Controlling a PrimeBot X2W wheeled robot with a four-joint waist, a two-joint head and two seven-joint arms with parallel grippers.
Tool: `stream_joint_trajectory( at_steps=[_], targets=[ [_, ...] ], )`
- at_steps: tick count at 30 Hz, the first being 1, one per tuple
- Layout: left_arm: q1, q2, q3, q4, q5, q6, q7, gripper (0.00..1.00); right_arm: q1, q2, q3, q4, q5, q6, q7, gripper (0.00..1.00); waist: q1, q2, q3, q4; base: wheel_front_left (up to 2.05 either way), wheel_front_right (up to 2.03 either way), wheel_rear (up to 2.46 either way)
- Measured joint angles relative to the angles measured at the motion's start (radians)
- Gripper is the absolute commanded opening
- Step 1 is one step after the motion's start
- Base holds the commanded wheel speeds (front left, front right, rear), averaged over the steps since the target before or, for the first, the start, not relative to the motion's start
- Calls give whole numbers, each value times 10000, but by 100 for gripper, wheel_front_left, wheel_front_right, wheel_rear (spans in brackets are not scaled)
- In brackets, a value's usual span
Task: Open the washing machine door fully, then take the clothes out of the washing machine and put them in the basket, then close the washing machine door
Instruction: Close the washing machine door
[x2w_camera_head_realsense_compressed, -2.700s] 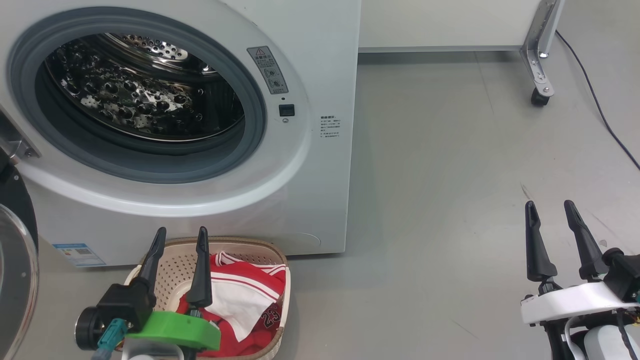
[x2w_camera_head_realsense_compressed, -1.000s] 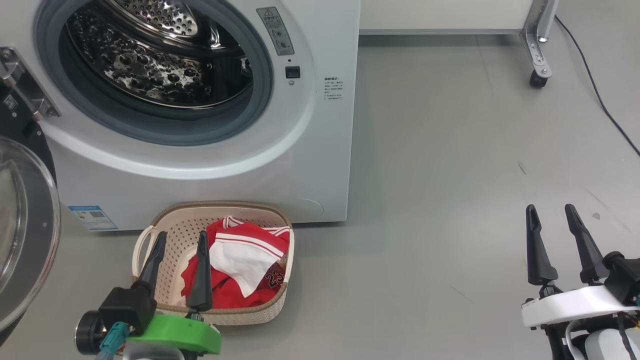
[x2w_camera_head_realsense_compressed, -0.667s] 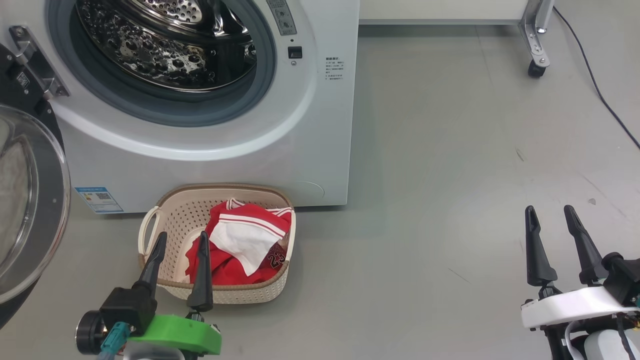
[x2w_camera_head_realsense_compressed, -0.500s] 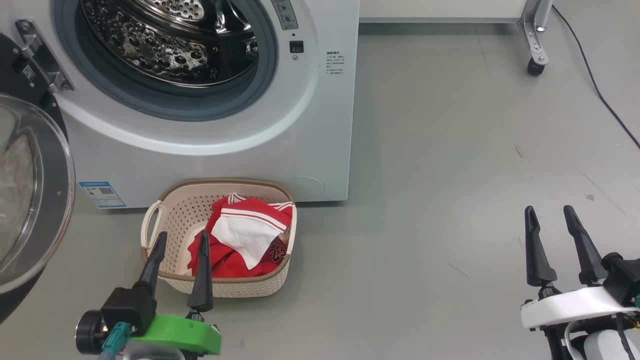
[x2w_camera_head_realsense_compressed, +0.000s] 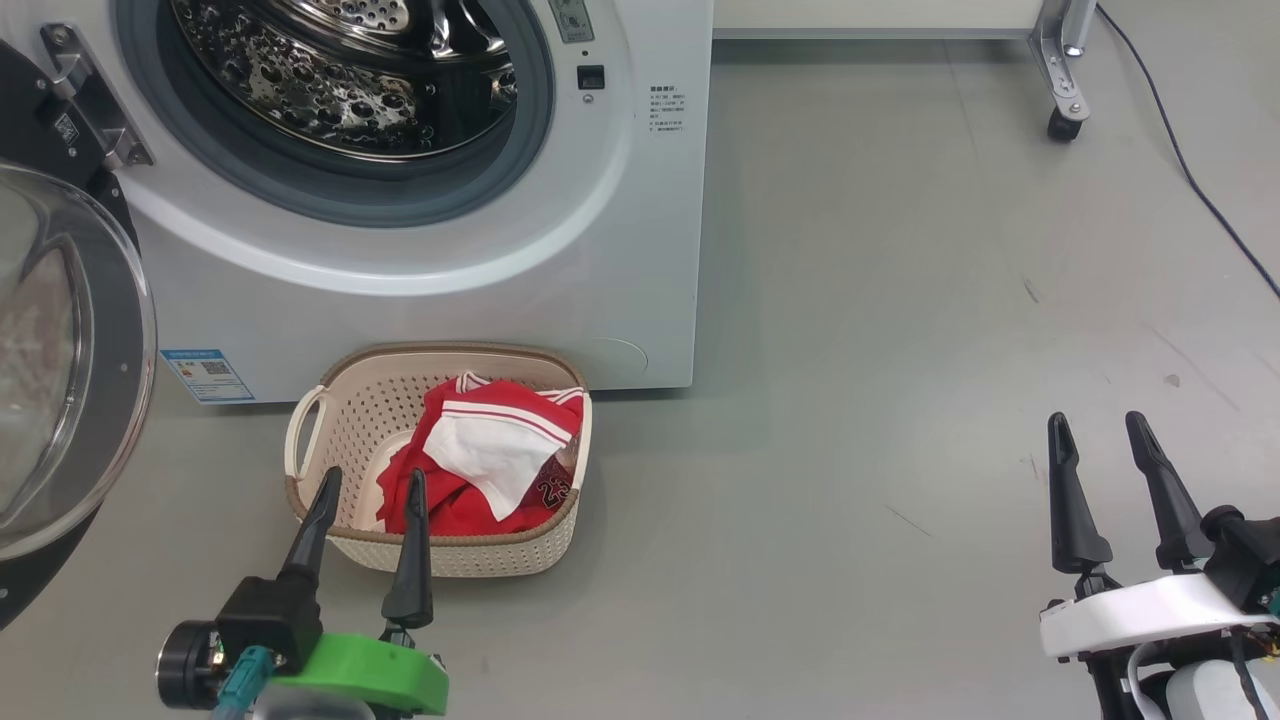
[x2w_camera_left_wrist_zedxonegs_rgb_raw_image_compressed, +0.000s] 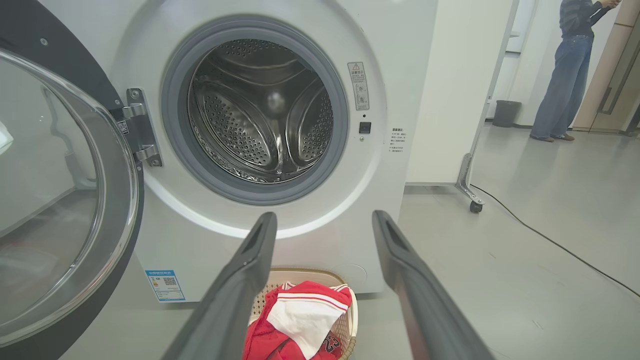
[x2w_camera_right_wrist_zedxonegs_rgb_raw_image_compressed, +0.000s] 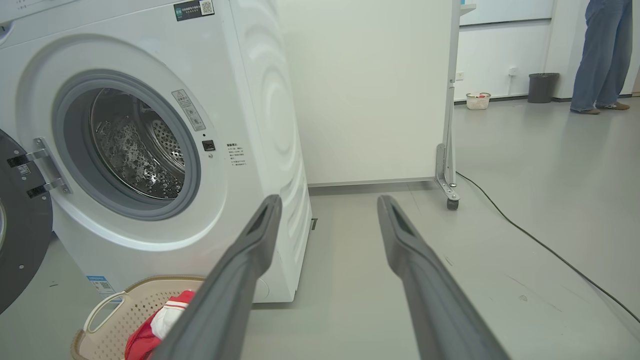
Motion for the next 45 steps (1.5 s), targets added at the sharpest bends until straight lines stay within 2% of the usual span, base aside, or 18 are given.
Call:
stream_joint_trajectory(
  at_steps=[45],
  targets=[
    [-1,2,-67,-107,-13,31,0,100,0,-4,63,13,-2,0,0,100,0,0,8,41,0,0,0]
  ],
)
